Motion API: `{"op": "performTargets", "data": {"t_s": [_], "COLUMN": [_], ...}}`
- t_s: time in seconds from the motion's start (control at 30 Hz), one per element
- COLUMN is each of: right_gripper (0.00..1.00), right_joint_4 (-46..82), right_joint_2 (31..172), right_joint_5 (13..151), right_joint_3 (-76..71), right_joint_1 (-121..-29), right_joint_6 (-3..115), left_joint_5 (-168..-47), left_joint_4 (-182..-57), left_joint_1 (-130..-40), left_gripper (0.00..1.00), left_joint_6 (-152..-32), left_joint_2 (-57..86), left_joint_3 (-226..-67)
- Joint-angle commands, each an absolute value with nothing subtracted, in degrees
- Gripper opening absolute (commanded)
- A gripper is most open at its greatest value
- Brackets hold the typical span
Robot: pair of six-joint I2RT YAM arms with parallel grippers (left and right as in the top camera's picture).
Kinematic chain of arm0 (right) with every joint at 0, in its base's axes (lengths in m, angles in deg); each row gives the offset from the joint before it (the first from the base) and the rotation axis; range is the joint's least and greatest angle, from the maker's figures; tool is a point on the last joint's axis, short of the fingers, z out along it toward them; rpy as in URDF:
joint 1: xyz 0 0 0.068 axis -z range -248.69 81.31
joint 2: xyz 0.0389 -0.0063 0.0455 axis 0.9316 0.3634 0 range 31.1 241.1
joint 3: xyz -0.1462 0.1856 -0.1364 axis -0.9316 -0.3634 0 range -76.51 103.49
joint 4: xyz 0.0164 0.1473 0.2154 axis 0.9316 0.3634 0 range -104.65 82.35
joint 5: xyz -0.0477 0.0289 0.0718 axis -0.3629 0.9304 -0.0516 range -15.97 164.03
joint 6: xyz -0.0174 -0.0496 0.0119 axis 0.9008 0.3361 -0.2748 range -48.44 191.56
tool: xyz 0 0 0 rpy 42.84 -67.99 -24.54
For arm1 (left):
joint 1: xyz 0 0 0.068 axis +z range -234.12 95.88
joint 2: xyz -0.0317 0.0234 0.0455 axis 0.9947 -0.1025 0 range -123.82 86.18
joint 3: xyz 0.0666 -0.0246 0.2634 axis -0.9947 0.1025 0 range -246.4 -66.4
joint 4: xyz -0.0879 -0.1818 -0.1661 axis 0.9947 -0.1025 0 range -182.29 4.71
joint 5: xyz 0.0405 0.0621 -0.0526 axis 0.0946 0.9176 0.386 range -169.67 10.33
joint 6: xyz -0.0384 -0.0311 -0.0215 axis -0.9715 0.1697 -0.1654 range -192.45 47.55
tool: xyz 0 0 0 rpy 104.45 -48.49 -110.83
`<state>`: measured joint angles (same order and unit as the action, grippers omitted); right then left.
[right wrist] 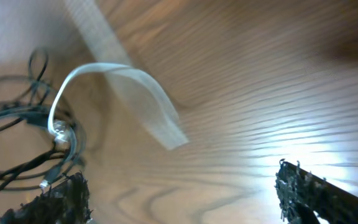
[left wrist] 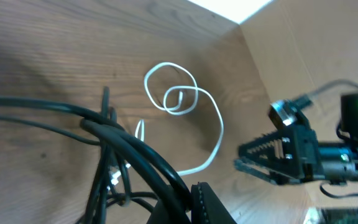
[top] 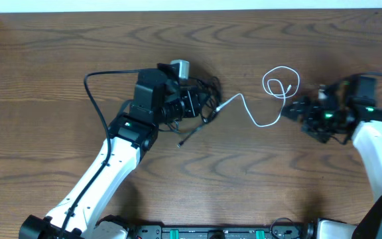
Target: Untangle cables
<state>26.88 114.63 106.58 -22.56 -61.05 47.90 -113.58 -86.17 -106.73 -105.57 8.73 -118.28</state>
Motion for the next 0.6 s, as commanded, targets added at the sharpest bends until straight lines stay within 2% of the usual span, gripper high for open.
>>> {"op": "performTargets", "data": {"t_s": [0.0,0.17,0.37,0.43,0.47,0.5,0.57], "right_gripper": [0.87,0.69,0.57,0.56,0.49,0.2,0.01], "right_joint_4": [26.27,25.92,24.76,23.06,21.7,19.78,16.98], "right_joint_2": [114.85,116.31,120.92,122.63,123.35,123.87,123.96], "right_joint_5": [103.5,97.45,86.0,81.75,81.56,82.83,85.89], "right_joint_3": [-21.92,-21.92,-21.95,-21.95,-21.95,-21.95,-21.95], "right_joint_1": [-64.7,-67.74,-69.64,-69.88,-69.86,-69.86,-69.86], "right_joint_6": [42.08,40.18,38.13,38.15,38.21,38.41,39.11], "left_joint_5": [-115.09,-115.31,-119.26,-121.84,-122.96,-124.05,-124.81], "left_joint_4": [-85.63,-85.61,-83.38,-81.95,-81.43,-81.28,-81.54], "left_joint_1": [-107.03,-107.03,-107.03,-107.03,-107.03,-107.03,-107.03], "left_gripper": [0.08,0.08,0.08,0.08,0.08,0.08,0.08], "left_joint_6": [-105.48,-106.18,-108.56,-108.56,-108.56,-108.54,-108.54], "left_joint_2": [9.4,9.47,9.47,9.47,9.47,9.47,9.47], "left_joint_3": [-118.39,-118.39,-118.39,-118.39,-118.39,-118.39,-118.39]}}
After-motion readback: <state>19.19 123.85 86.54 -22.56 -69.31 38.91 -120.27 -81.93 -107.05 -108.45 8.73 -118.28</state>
